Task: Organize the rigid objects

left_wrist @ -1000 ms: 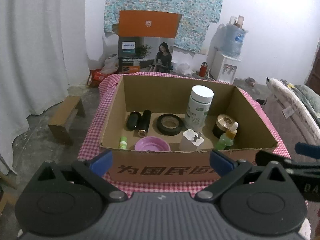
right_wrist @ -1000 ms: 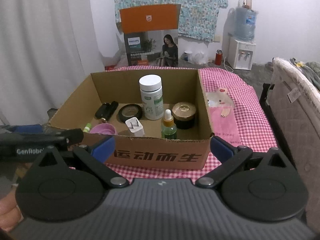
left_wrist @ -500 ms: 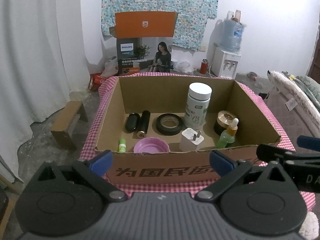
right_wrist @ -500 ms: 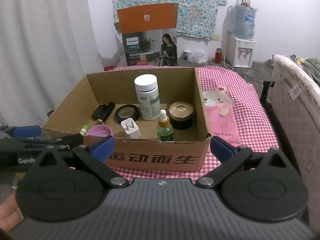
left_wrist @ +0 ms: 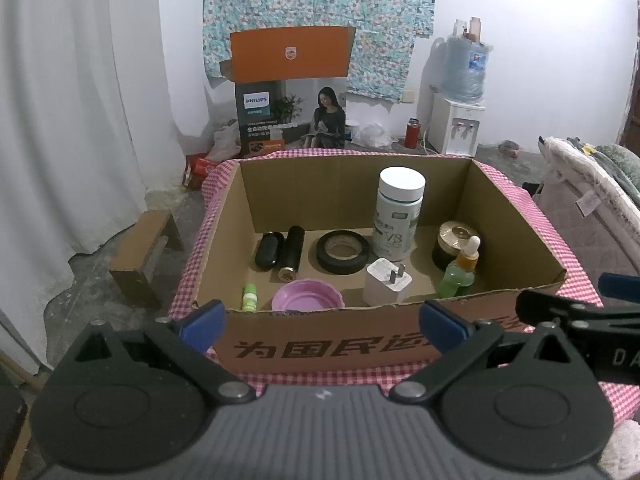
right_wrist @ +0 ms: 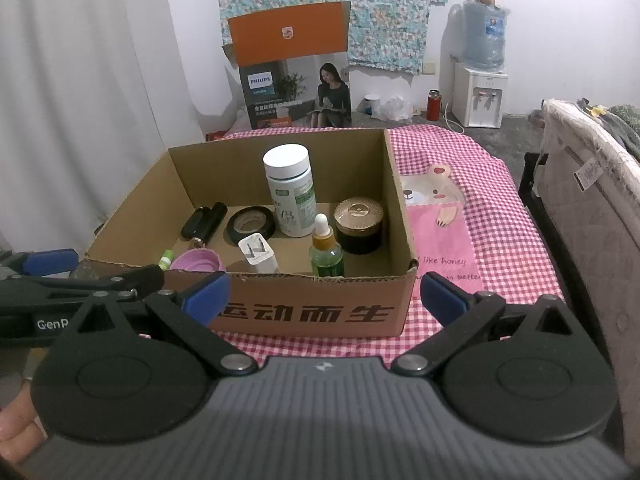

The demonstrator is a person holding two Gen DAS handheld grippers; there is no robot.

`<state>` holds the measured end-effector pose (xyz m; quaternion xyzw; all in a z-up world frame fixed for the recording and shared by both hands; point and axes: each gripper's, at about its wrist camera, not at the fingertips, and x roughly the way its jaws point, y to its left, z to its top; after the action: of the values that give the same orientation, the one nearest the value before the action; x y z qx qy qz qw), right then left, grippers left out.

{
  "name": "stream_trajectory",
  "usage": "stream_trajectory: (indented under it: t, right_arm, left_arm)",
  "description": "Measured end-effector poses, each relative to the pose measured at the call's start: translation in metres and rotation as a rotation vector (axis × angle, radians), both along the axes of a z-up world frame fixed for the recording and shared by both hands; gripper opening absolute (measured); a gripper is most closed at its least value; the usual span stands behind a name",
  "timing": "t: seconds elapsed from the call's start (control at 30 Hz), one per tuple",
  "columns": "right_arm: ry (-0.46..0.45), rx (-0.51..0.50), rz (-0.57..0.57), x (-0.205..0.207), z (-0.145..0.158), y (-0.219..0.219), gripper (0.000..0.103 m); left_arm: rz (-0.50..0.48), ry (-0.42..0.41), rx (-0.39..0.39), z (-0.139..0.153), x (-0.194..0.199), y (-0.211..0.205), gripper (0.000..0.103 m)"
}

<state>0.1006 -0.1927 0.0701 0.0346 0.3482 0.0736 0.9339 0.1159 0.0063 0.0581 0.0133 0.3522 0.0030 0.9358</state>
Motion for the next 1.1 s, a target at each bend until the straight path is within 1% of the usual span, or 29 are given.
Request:
stream_trajectory:
  t: [1.1]
  right_arm:
    - [-0.001, 0.007, 0.003, 0.0007, 0.0009, 0.0016, 0.102]
  left_arm:
    - [0.004, -0.008, 0.01, 0.0021, -0.0006, 0.0028, 0.103]
